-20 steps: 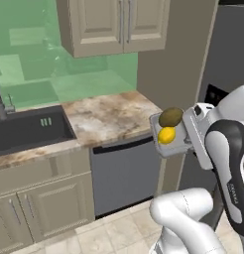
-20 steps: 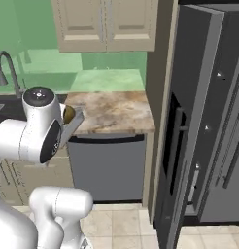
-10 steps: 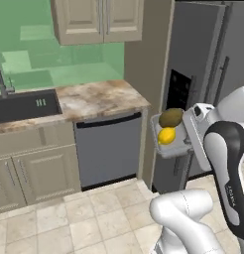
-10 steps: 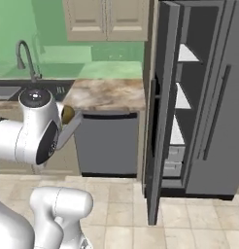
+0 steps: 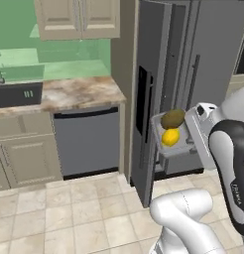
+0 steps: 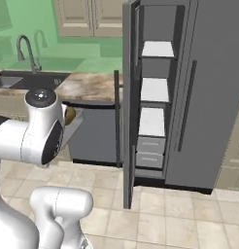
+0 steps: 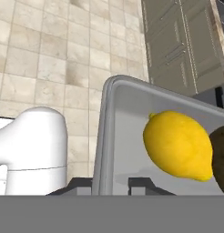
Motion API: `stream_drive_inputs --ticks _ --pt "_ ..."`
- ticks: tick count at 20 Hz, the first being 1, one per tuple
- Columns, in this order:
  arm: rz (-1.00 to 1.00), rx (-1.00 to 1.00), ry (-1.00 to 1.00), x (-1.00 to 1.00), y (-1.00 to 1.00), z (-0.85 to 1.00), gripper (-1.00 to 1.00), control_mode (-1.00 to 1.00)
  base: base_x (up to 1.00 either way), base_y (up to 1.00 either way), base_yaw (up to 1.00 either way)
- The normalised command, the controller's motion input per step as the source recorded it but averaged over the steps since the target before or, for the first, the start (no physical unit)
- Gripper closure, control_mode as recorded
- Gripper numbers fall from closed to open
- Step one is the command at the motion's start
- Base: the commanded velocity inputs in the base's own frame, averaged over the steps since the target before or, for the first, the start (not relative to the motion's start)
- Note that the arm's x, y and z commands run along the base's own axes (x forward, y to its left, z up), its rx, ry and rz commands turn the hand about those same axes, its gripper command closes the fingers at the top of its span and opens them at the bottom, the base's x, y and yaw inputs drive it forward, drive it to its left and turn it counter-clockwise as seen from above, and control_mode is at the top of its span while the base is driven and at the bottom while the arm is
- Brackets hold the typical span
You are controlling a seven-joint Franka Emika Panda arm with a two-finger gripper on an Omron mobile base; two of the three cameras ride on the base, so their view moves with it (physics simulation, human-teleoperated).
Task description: Take the lemon and potato out of the freezer and place them in the tupperware container on the counter. Then put the tupperware containing the vegetables back in the freezer.
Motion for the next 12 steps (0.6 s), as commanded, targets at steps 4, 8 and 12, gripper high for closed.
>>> stream_drive_inputs --ticks 4,8,12 --pt "0.0 0.0 0.0 0.0 0.0 0.0 1.0 1.0 -1.0 -1.0 0.15" --pt "0.0 0.0 0.0 0.0 0.0 0.0 1.0 1.0 -0.81 -1.0 0.07" --pt "0.0 0.0 0.0 0.0 0.0 0.0 1.0 1.0 -0.44 -0.92 0.0"
